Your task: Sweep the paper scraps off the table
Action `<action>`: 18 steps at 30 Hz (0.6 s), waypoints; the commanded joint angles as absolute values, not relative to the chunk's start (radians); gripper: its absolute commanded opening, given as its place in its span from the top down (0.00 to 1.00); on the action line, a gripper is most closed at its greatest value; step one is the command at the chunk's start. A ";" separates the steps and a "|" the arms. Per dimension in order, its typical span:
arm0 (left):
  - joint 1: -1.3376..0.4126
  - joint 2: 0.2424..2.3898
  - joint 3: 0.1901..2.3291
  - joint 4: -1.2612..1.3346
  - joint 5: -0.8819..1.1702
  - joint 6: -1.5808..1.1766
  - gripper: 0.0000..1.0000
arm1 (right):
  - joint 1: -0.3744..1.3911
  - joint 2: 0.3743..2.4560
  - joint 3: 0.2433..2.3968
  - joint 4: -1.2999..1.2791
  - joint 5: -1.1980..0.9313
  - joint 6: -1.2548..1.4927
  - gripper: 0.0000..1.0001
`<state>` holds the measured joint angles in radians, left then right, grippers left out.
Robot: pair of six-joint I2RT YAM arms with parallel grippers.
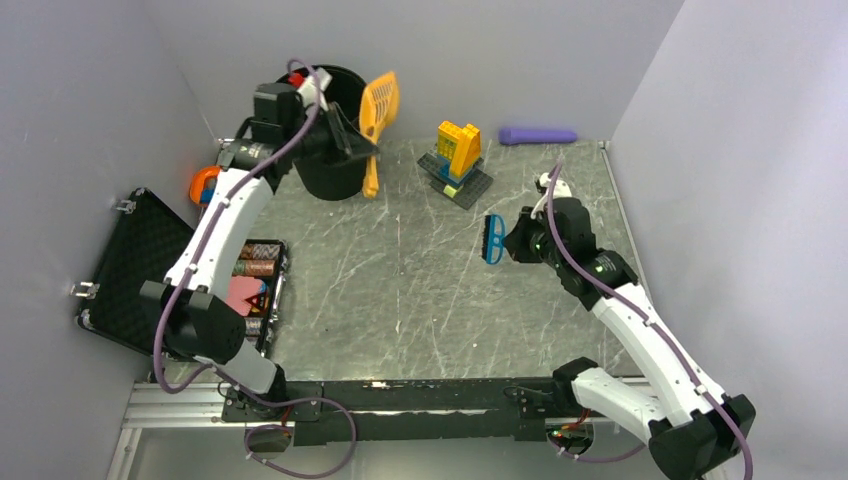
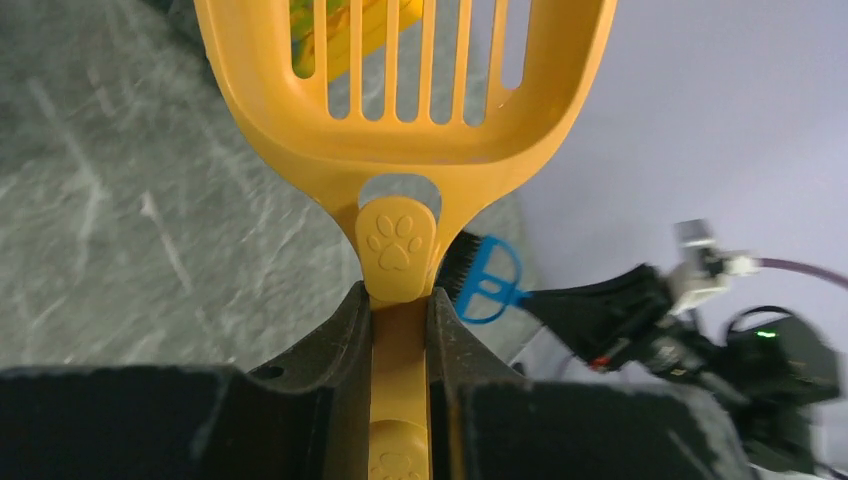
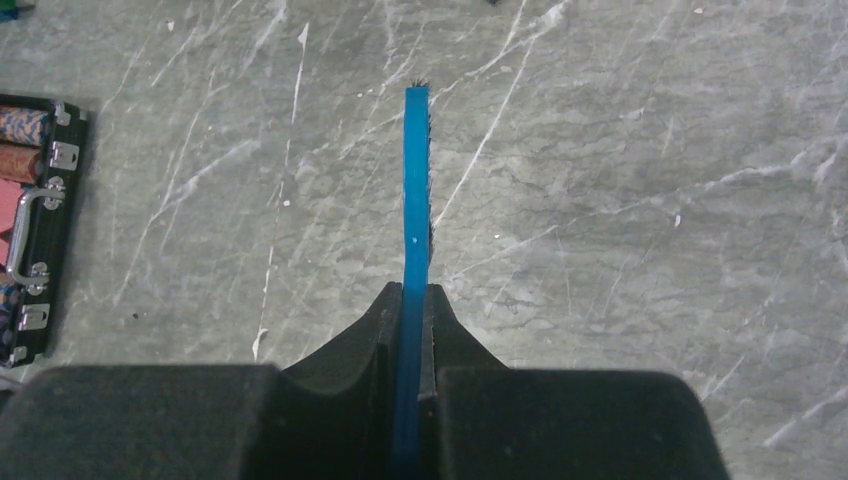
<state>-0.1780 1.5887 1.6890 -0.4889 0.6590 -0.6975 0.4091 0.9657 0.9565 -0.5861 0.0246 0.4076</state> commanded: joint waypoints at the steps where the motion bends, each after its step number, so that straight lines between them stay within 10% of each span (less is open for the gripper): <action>1: -0.302 1.554 1.681 -0.756 0.239 -0.443 1.00 | 0.406 0.888 0.873 -0.437 0.022 0.444 1.00; 18: -0.536 1.589 1.252 -0.565 0.022 -0.390 1.00 | 0.398 0.949 0.569 -0.046 0.043 0.674 1.00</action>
